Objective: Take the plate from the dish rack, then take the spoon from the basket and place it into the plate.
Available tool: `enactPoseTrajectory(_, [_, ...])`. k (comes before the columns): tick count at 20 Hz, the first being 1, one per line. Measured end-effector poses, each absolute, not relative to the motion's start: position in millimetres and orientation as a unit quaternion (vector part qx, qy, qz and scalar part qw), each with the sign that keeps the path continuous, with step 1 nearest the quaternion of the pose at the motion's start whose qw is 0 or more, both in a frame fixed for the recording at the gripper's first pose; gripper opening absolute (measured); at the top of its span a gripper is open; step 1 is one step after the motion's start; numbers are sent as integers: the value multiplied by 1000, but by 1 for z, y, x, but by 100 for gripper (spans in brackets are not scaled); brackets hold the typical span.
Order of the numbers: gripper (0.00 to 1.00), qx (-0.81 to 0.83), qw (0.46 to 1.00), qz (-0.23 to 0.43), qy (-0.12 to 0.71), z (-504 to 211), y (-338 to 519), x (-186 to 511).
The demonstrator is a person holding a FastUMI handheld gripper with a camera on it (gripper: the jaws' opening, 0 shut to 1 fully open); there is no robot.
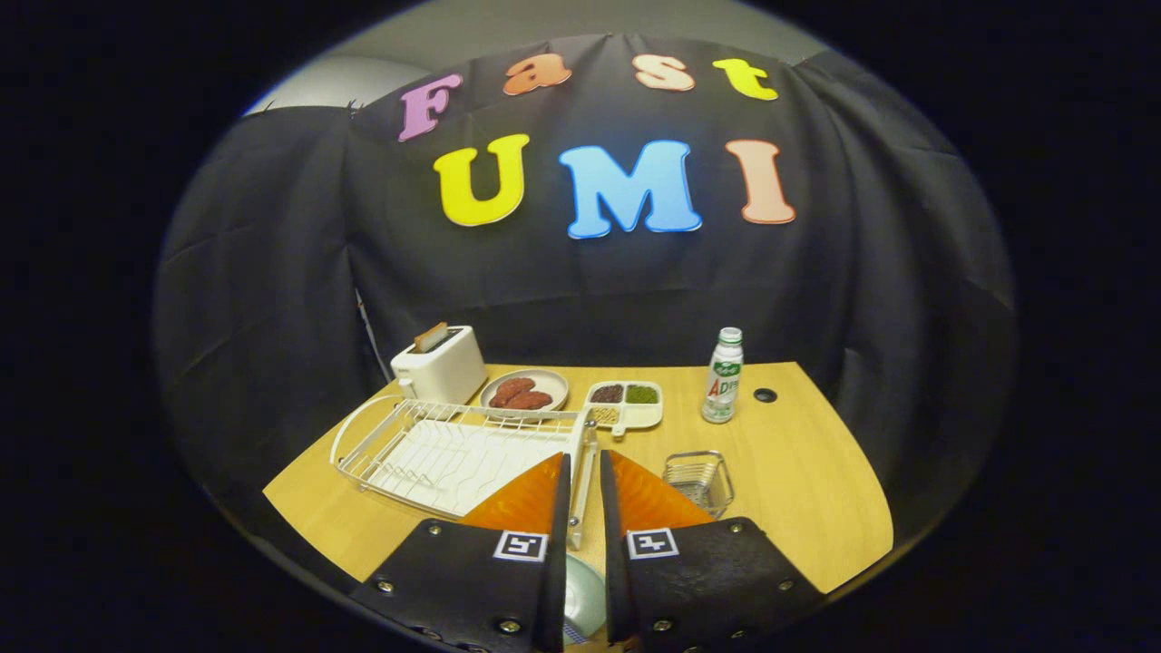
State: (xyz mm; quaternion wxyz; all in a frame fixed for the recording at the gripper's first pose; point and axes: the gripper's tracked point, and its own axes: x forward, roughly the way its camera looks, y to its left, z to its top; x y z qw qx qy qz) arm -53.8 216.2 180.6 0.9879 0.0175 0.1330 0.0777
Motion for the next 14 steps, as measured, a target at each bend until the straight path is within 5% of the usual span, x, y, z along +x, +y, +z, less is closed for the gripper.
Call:
enactPoseTrajectory(2, [18,22,994,88,67,218,202,-61])
enactPoseTrajectory(5, [94,19,996,87,-8,256,179,-65])
enactPoseTrajectory(14, [95,4,998,28,-52,255,110,-57])
